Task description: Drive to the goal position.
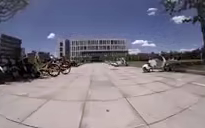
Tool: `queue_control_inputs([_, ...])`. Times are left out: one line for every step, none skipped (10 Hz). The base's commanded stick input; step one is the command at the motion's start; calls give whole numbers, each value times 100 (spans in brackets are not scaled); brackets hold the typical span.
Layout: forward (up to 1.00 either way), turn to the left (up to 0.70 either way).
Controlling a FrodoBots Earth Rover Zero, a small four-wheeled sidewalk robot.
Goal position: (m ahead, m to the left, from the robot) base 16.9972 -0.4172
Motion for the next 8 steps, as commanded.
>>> queue_control_inputs([50, 0])
queue_control_inputs([50, 0])
queue_control_inputs([50, 0])
queue_control_inputs([50, 0])
queue_control_inputs([50, 0])
queue_control_inputs([50, 0])
queue_control_inputs([50, 0])
queue_control_inputs([50, 0])
